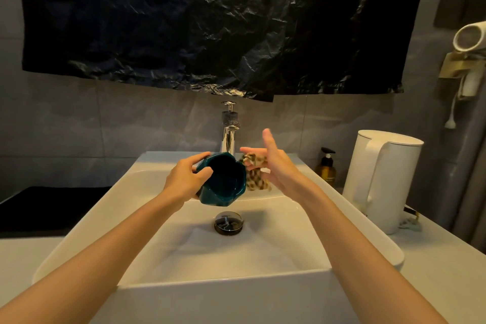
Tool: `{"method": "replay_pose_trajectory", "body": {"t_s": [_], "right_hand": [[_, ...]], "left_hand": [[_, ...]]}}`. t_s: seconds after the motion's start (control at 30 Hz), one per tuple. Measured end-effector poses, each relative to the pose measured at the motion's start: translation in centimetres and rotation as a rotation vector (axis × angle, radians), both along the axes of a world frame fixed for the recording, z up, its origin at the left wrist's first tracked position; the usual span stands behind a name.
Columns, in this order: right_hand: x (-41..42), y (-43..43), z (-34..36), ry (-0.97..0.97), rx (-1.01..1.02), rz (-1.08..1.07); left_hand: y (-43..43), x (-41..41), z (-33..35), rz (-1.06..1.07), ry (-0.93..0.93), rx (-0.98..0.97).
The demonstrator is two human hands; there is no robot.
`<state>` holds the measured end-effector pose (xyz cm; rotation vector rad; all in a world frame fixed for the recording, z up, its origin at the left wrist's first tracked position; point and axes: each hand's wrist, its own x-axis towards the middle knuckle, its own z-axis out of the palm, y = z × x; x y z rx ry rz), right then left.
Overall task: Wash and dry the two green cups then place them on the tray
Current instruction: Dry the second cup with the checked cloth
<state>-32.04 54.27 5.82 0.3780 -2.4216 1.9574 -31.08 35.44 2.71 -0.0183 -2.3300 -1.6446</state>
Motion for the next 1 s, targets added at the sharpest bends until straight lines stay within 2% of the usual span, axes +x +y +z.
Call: {"method": "replay_pose_trajectory", "body": {"t_s": [0.07,0.2,0.3,0.4,0.53,0.6,0.67,0.73,0.83,0.93,1.0], "right_hand": [[-0.1,-0.2,-0.2,-0.023,-0.026,0.032],[-0.1,-0.1,-1.5,0.311,0.227,-0.023],[-0.3,-0.3,-2.2,0.398,0.246,-0.137],[-0.4,-0.3,-2.2,0.337,0.241,-0.252],[-0.6,0.0,-2.5,0.212,0.170,-0.282],[-0.8,0.0,-2.0,0.100,0.049,-0.258],[-0.8,-0.1,-1.4,-0.046,-0.194,-0.203],[-0.8,-0.2,-1.2,-0.061,-0.283,-0.155],[-0.6,-0.3,-2.1,0.125,-0.005,-0.188],[-0.5,-0.5,-2.7,0.242,-0.010,-0.235],[-0.5,-0.7,-3.1,0.330,0.074,-0.282]], "left_hand": [[-0.1,0.1,0.1,0.014,0.010,-0.002],[-0.1,0.3,0.1,0.028,0.050,-0.047],[-0.1,0.6,0.2,0.030,0.084,-0.102],[0.2,0.7,0.2,0.014,0.120,-0.141],[0.4,0.7,0.3,0.003,0.134,-0.140],[0.3,0.7,0.3,0.024,0.127,-0.130],[0.0,0.6,0.2,0.053,0.125,-0.129],[-0.2,0.5,0.1,0.072,0.124,-0.129],[-0.3,0.5,0.0,0.080,0.128,-0.141],[-0.3,0.5,0.0,0.080,0.143,-0.160],[-0.2,0.6,-0.1,0.085,0.165,-0.196]]}}
